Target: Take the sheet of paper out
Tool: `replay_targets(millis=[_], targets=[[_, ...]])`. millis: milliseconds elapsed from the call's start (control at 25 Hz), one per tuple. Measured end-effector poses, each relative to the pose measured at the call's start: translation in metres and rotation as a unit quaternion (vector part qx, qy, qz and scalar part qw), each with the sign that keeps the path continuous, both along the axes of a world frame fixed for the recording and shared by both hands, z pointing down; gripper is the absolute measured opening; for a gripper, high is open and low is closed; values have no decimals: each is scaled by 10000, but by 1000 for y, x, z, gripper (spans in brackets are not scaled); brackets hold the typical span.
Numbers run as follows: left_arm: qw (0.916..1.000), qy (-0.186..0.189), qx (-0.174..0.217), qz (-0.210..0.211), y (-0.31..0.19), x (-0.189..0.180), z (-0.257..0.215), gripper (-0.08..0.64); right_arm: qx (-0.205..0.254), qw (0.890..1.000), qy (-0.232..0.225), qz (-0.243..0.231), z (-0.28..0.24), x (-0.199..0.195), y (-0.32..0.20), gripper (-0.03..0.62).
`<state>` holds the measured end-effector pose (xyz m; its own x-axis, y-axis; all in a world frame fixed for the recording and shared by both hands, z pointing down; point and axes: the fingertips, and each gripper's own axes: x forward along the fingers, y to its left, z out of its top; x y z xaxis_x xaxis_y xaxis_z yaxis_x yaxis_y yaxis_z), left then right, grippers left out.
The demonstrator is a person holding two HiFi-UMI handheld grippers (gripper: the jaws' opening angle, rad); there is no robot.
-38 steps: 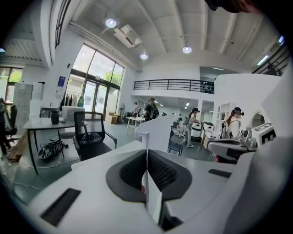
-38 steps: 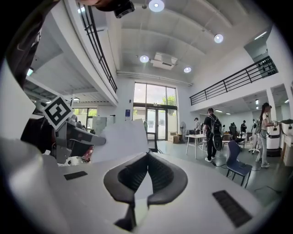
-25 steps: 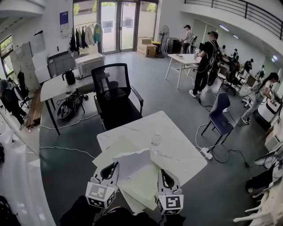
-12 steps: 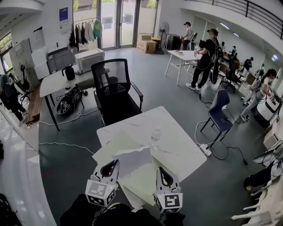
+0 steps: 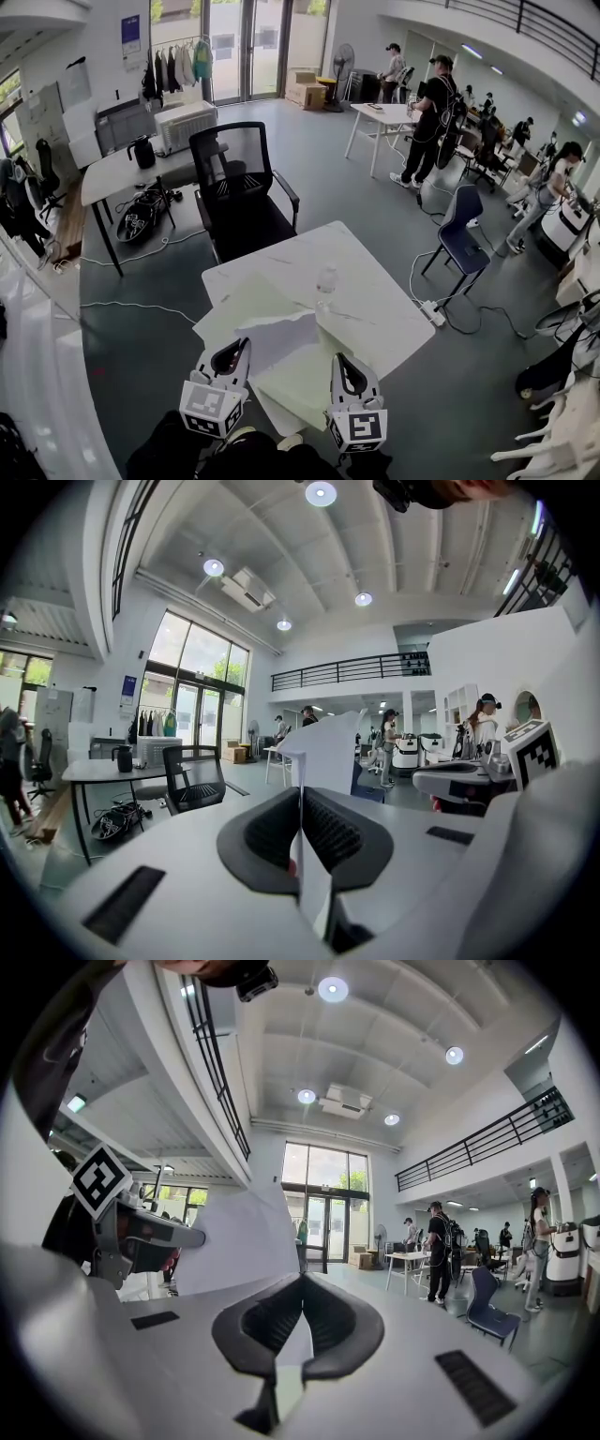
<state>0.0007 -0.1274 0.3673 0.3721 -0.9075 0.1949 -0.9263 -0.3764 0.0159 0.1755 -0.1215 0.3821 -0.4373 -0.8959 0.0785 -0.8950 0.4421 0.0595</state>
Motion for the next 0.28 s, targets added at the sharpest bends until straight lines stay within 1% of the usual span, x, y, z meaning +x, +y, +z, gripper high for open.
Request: replay_targets(millis=[280], targets=[[10000,-4,-18,30,6,2,10,28,-12,10000,-17,28,8,0,8,17]])
